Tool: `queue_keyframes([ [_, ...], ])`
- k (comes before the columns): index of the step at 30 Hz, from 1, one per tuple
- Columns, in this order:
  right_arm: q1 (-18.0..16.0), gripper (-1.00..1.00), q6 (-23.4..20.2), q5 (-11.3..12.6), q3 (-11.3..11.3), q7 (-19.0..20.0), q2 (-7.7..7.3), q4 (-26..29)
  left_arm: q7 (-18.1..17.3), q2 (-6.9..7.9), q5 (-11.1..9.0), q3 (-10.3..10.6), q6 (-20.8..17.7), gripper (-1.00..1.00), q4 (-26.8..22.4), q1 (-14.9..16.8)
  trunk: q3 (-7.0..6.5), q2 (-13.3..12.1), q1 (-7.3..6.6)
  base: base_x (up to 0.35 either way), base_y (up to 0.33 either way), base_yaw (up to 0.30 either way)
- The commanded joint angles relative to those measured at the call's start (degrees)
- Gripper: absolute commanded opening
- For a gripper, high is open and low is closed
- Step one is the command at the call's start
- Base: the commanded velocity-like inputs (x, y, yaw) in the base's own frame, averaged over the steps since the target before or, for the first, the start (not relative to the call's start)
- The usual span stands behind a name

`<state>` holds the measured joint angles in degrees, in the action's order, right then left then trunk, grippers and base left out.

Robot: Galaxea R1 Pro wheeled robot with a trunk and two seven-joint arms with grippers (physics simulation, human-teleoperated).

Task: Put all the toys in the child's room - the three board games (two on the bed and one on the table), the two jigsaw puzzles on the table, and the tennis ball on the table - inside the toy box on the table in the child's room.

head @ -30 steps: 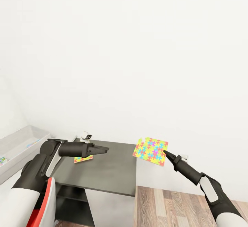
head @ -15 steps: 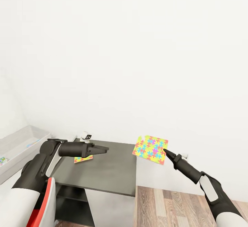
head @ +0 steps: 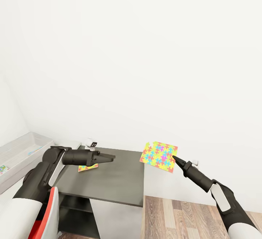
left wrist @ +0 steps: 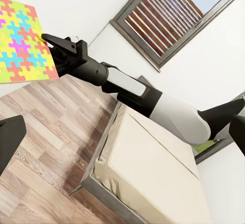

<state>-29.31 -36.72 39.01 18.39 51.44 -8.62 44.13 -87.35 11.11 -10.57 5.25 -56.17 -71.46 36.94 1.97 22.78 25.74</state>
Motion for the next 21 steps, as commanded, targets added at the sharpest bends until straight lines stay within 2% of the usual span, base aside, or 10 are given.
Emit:
queue_keyframes([
  [1,-0.05,-1.0,-0.32,0.19,0.07,0.06,0.01,-0.01,-0.1,0.06,-0.16,0.11,-0.61,1.0,0.0,0.06,0.14,0.14,0.04,0.0,0.0,0.0],
  [7,-0.05,-1.0,-0.34,0.19,0.07,0.03,0.09,-0.01,-0.1,0.06,-0.16,-0.13,-0.46,1.0,0.0,0.06,0.14,0.14,0.04,-0.045,0.0,0.0],
  [21,-0.06,-1.0,-0.29,0.19,0.07,0.05,0.19,-0.01,-0.1,0.06,-0.16,-0.14,-0.43,1.0,-0.14,0.06,0.14,0.14,0.04,-0.292,0.0,0.0],
])
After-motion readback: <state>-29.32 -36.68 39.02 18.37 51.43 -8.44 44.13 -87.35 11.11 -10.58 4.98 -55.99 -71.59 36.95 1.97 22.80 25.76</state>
